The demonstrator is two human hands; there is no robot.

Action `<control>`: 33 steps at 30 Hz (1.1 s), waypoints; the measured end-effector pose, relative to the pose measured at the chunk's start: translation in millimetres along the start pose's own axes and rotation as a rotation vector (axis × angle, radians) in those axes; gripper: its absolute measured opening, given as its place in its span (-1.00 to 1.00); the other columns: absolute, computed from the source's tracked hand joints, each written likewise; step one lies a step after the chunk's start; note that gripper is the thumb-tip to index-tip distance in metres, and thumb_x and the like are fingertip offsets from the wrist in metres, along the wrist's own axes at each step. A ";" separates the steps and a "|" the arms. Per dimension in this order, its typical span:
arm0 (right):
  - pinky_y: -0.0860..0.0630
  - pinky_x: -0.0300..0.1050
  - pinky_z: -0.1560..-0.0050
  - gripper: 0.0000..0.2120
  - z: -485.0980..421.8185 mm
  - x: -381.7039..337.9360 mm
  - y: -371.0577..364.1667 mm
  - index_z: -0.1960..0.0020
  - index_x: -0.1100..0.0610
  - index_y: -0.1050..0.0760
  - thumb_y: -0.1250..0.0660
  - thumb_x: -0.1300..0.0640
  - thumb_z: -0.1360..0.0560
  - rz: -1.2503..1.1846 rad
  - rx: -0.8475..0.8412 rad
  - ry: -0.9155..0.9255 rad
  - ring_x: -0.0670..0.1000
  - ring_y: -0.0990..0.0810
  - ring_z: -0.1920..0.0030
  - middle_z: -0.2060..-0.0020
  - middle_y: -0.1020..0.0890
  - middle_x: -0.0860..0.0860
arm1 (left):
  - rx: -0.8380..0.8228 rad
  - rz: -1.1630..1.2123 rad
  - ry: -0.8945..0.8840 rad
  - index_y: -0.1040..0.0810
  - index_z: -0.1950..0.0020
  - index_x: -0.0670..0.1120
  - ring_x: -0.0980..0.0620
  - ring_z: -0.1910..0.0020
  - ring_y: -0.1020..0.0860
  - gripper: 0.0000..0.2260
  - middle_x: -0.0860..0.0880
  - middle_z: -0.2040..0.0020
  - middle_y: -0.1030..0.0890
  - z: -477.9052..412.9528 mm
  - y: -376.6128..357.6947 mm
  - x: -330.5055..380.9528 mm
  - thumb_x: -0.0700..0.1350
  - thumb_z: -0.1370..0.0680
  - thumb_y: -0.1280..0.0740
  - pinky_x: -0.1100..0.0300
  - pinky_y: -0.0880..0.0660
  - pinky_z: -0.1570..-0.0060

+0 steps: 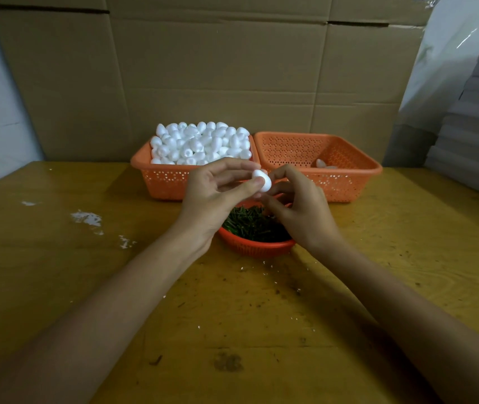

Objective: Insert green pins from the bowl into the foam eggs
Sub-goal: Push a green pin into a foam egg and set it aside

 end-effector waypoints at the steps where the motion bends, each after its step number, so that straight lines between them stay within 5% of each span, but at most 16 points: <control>1: -0.66 0.07 0.06 -0.78 0.5 -0.9 -0.4 -0.14 0.10 -0.51 -0.49 0.15 -0.56 0.009 0.000 0.006 -0.14 -0.72 0.14 0.09 -0.75 -0.10 | -0.010 0.015 0.004 -0.70 -0.10 -0.13 -0.19 -0.08 -0.74 -0.81 -0.17 -0.08 -0.76 -0.2 0.6 -0.5 -0.25 -0.50 -0.55 0.02 -0.66 -0.13; 6: -0.67 0.03 0.05 -0.77 1.0 -1.7 0.1 -0.15 0.09 -0.51 -0.50 0.14 -0.56 0.033 0.010 -0.009 -0.17 -0.72 0.12 0.08 -0.75 -0.12 | -0.039 0.087 0.037 -0.73 -0.07 -0.10 -0.17 -0.16 -0.72 -0.74 -0.18 -0.12 -0.75 0.0 2.7 -1.5 -0.15 -0.39 -0.60 0.05 -0.67 -0.10; 13: -0.66 -0.01 0.08 -0.76 2.4 -3.8 0.8 -0.14 0.06 -0.50 -0.50 0.17 -0.55 0.040 0.019 -0.017 -0.16 -0.71 0.17 0.12 -0.74 -0.13 | -0.061 0.064 0.029 -0.72 -0.07 -0.12 -0.14 -0.27 -0.67 -0.80 -0.19 -0.14 -0.74 -0.3 2.6 -3.0 -0.30 -0.48 -0.56 -0.12 -0.57 -0.30; 18: -0.64 -0.08 0.14 -0.76 3.0 -6.2 1.2 -0.16 0.08 -0.49 -0.49 0.15 -0.56 0.050 0.018 -0.008 -0.17 -0.71 0.17 0.10 -0.75 -0.12 | -0.082 0.033 -0.010 -0.71 -0.07 -0.16 -0.13 -0.24 -0.69 -0.79 -0.19 -0.11 -0.75 2.3 -3.1 2.6 -0.23 -0.45 -0.57 0.01 -0.62 -0.21; 27: -0.66 0.14 0.13 -0.77 2.7 -7.6 2.4 -0.17 0.09 -0.48 -0.46 0.20 -0.56 0.087 0.033 -0.001 -0.13 -0.72 0.17 0.10 -0.75 -0.11 | -0.099 -0.092 -0.057 -0.72 -0.10 -0.24 -0.12 -0.12 -0.73 -0.78 -0.16 -0.08 -0.76 3.2 -5.8 5.3 -0.33 -0.47 -0.57 -0.05 -0.64 -0.22; 33: -0.66 0.09 0.13 -0.75 3.2 -7.0 2.5 -0.18 0.09 -0.49 -0.47 0.22 -0.56 0.088 0.036 -0.009 -0.14 -0.72 0.13 0.09 -0.73 -0.13 | -0.149 -0.120 -0.093 -0.72 -0.09 -0.24 -0.06 -0.16 -0.72 -0.77 -0.12 -0.08 -0.76 3.6 -9.4 6.5 -0.36 -0.45 -0.57 0.17 -0.62 -0.16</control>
Point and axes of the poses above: each hand's wrist, its own z-axis away from the middle knuckle, its own y-axis out of the back of the hand, x = y × z, the point moved 10 cm from there along -z, towards the middle knuckle
